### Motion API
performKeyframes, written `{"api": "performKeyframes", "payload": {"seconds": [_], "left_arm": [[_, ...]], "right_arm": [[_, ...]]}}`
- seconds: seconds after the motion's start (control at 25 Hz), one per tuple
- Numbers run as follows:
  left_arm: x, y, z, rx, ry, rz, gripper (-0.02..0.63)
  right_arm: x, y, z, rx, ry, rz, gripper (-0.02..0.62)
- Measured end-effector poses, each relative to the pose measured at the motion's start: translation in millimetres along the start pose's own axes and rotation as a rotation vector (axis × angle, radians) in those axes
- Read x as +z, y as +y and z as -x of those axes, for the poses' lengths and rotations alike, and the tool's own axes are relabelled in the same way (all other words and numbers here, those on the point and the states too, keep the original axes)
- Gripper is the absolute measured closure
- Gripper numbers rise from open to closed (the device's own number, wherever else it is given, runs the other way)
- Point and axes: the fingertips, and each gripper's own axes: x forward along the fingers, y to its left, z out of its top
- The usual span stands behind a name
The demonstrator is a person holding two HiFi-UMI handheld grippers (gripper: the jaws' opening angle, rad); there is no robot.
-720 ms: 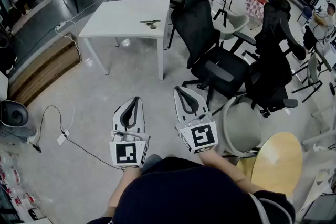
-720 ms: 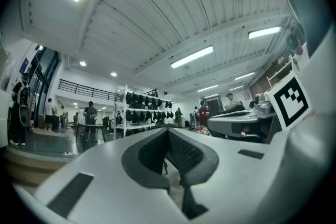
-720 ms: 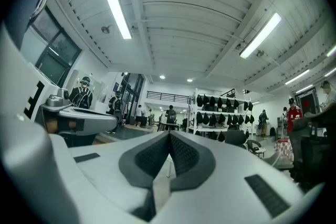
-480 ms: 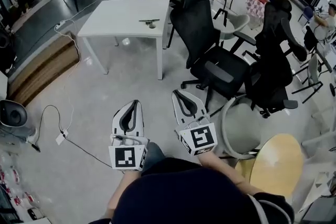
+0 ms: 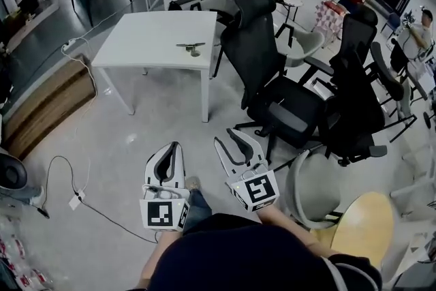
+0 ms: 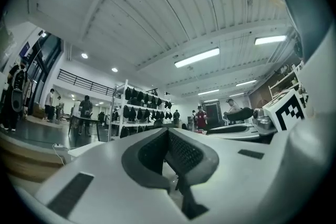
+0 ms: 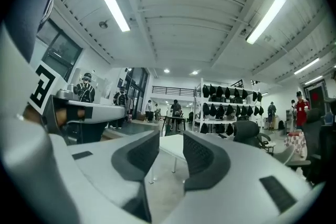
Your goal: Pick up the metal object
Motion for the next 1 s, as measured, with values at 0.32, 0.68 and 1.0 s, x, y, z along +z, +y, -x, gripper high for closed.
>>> {"api": "performKeyframes", "payload": {"seconds": [0.32, 0.68, 1.0], "left_arm": [[2.7, 92.5, -101.2, -0.043, -0.021, 0.004, 0.583], [-11.6, 158.9, -179.7, -0.102, -0.012, 0.024, 0.583], [-35.3, 189.1, -220.3, -0.131, 0.029, 0.059, 0.583]], "right_arm": [[5.8, -33.8, -129.0, -0.036, 0.029, 0.007, 0.448], [-5.0, -61.7, -223.8, -0.111, 0.062, -0.017, 0.448], [-25.7, -84.1, -274.7, -0.142, 0.107, -0.027, 0.448]]}}
